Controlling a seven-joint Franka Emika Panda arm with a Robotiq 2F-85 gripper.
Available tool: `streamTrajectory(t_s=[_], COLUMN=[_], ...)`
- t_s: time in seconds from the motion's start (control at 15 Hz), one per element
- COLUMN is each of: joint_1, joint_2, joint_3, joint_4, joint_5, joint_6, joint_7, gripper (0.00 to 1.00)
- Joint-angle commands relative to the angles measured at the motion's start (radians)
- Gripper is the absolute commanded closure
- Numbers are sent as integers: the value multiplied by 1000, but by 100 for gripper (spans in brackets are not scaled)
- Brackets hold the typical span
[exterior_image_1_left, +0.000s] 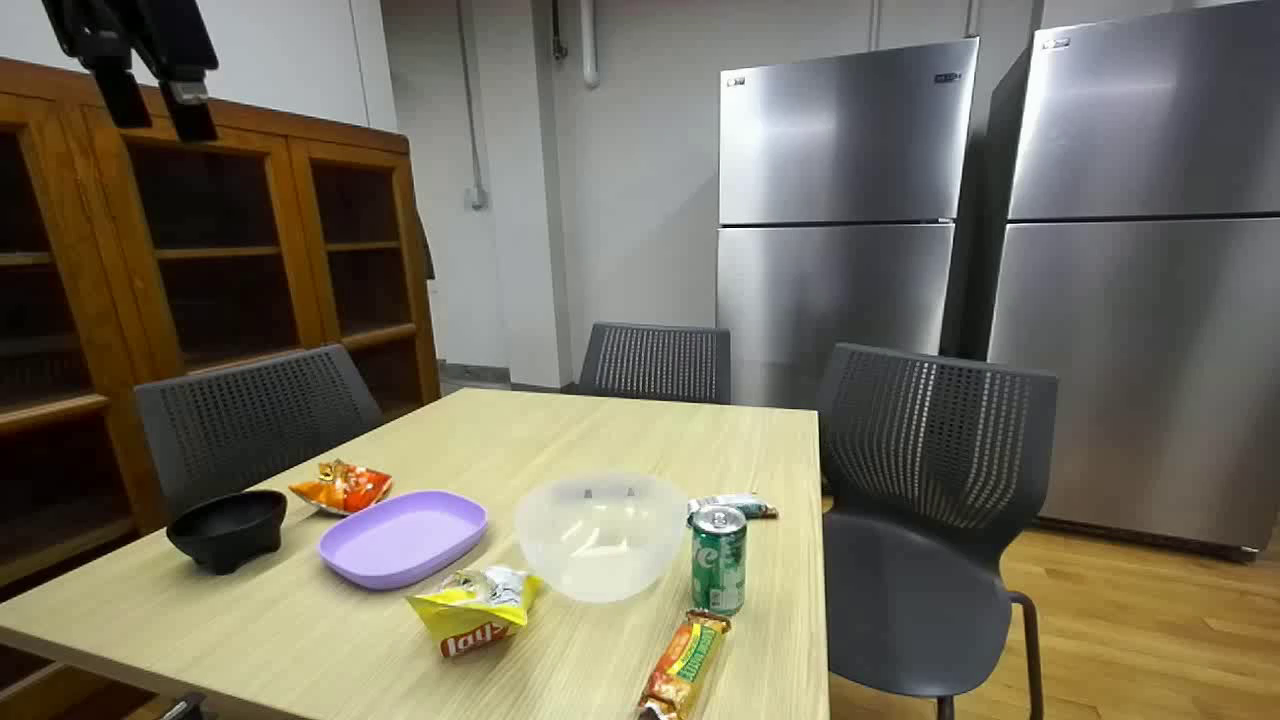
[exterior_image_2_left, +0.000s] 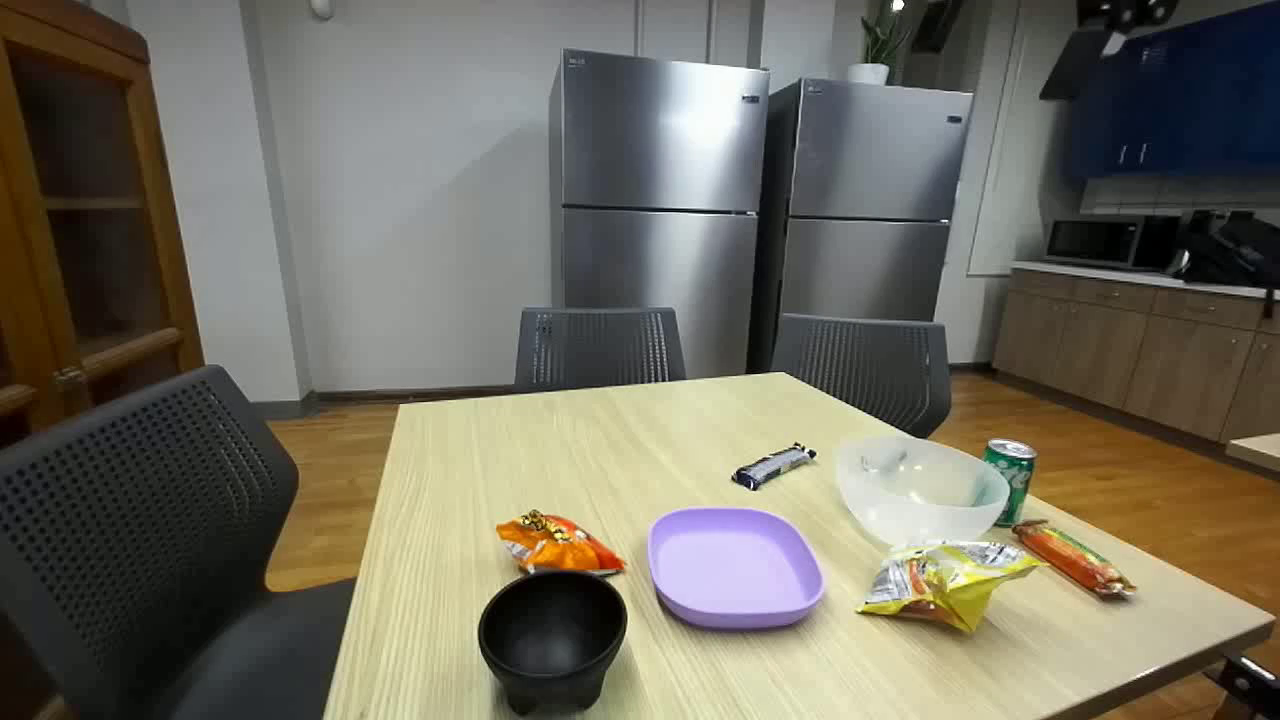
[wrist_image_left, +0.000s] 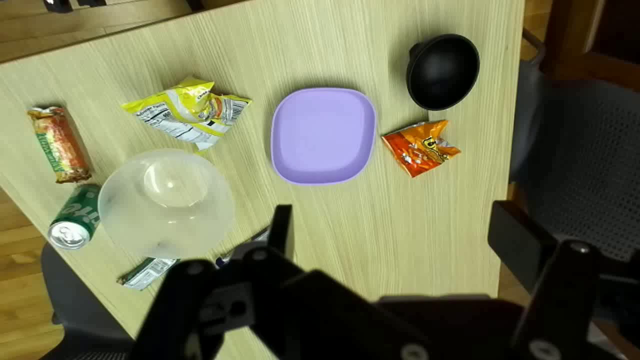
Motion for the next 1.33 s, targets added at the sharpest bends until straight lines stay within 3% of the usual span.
streamTrajectory(t_s=[0.0, 0.33, 0.8, 1.27], joint_1=[-10, -22, -25, -41], joint_2=[1, 24, 84, 252], joint_3=[6, -1, -78, -133], joint_4=[2, -27, -87, -80], joint_5=[7, -29, -101, -104], joint_6=[-3, 28, 131, 312], joint_7=[-7, -48, -193, -223], gripper=[0, 0, 0, 0])
